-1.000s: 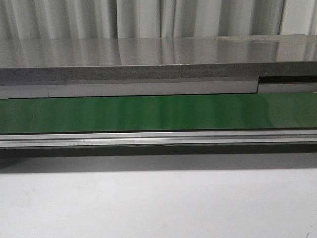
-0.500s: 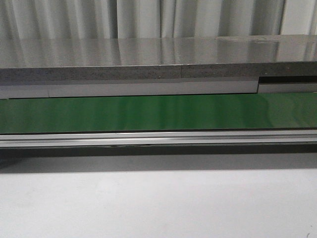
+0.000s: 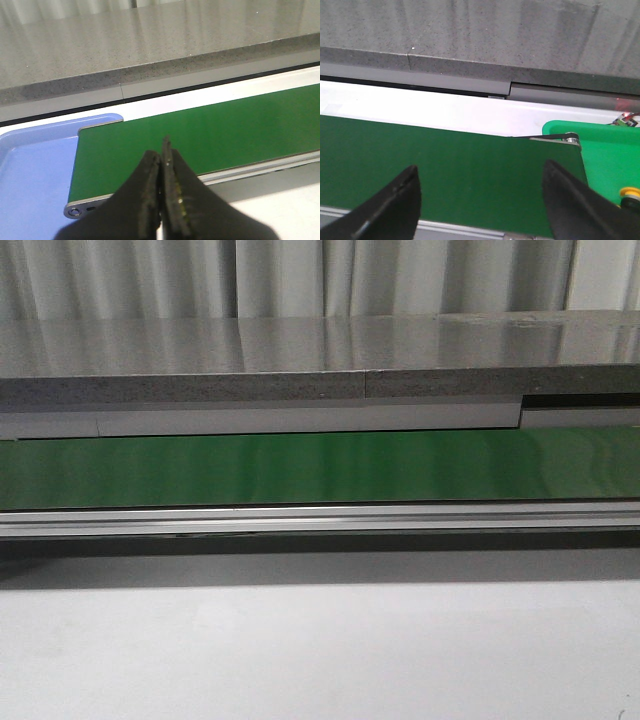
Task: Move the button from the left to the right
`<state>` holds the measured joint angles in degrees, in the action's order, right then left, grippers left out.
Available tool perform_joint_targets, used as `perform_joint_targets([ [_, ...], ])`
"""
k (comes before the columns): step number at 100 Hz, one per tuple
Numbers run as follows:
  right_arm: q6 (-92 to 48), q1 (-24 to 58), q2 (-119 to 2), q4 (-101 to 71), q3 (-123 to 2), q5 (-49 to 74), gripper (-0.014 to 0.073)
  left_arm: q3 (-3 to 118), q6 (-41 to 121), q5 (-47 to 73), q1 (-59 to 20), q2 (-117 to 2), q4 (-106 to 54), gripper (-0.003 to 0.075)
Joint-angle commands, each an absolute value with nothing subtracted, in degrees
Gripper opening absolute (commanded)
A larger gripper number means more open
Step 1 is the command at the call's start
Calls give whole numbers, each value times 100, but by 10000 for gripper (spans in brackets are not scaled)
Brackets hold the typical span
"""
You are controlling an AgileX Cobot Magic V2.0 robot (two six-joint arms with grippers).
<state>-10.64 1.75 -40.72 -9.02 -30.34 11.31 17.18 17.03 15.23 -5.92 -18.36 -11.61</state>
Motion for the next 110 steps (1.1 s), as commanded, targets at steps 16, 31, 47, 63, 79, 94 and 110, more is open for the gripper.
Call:
perform_joint_targets([
  [16,-1108,182,-2545,-1193,-2552,900,494,1884,1690,1109,-645,-1870,-1237,-19],
  [31,-1108,176,-2041,-1187,-2472,1099,290,1884,1690,1109,-645,-1870,-1237,-19],
  [47,-1108,176,-1986,-1187,-2472,1102,36,1884,1690,1109,-645,-1870,-1237,-19],
  [63,-1108,176,-1986,-1195,-2472,1103,-68,1884,1690,1109,-645,-1870,-1237,-19],
  [79,-1108,176,-1986,-1195,-2472,1103,-68,1884,1690,1109,-645,-1870,-1237,-19],
  [94,-1108,176,-1986,-1195,-2472,1103,-68,1884,1690,1109,-645,-1870,-1237,-19],
  [110,-1108,176,-1986,-1195,-2472,1103,-68,1884,1690,1109,-645,-1870,-1237,-19],
])
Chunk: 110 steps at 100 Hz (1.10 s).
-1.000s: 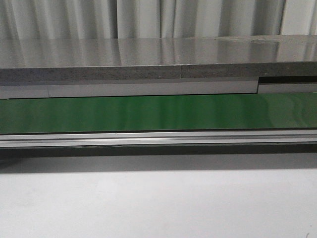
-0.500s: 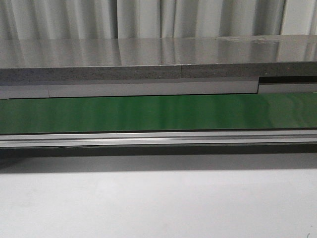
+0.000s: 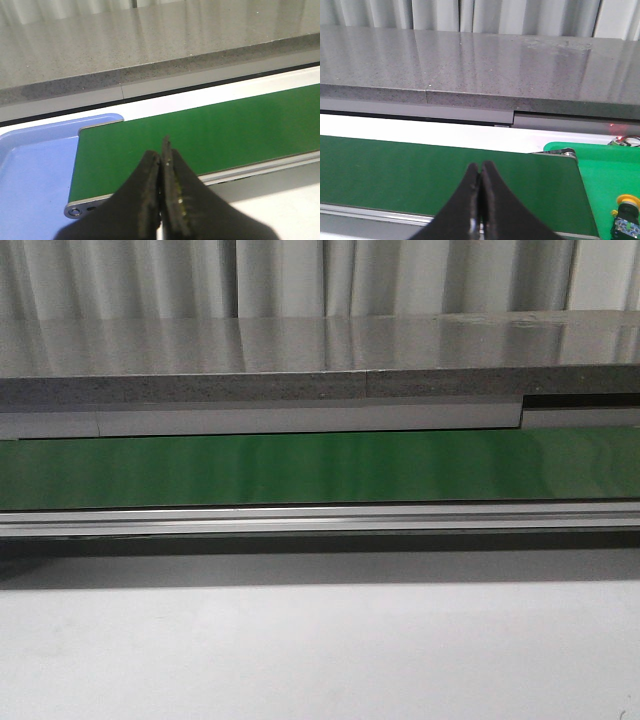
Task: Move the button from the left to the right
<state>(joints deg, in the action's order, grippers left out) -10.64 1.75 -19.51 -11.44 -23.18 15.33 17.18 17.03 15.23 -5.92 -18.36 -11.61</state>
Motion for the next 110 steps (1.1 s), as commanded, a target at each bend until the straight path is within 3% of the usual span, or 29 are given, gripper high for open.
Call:
perform_joint_targets([
  [1,-1108,176,-1986,-1195,-2472,1103,-68,1884,1690,1109,-645,-1870,-1237,-19],
  [46,-567,303,-1850,-567,-2057,600,-67,1884,1690,1109,-645,-1870,-1237,-19],
  [63,274,502,-1366,97,-1351,308,-67,1884,1690,1109,-645,-1870,-1237,-19],
  [110,281,509,149,59,52,0,-67,1884,1690,1109,-645,-1870,-1237,-19],
])
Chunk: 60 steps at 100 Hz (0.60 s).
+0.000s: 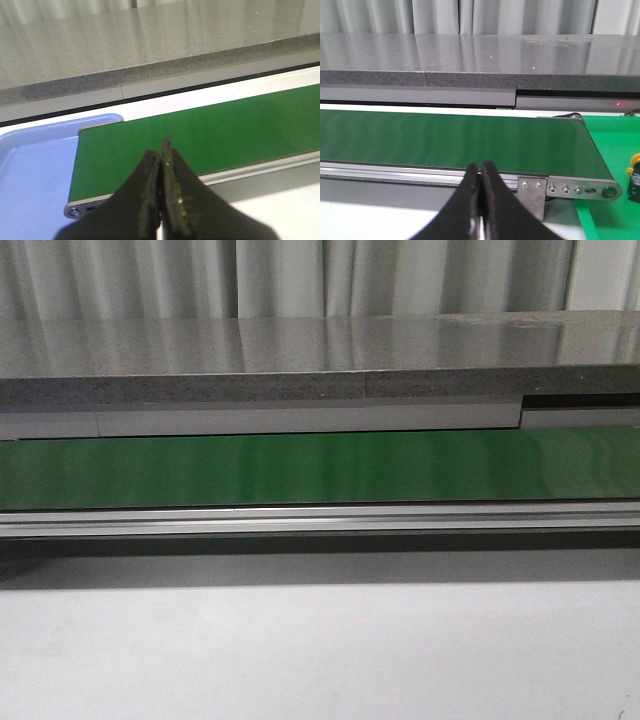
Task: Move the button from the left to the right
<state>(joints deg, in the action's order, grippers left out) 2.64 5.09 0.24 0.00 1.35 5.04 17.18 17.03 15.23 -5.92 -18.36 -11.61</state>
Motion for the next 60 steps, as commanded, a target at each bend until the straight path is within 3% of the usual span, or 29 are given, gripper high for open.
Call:
perform_joint_targets([
  [1,281,509,149,59,52,0,-67,1884,1690,1109,-645,-1870,-1237,-19],
  [60,281,509,149,46,52,-83,-67,1884,1690,1109,-645,-1870,-1237,-19],
])
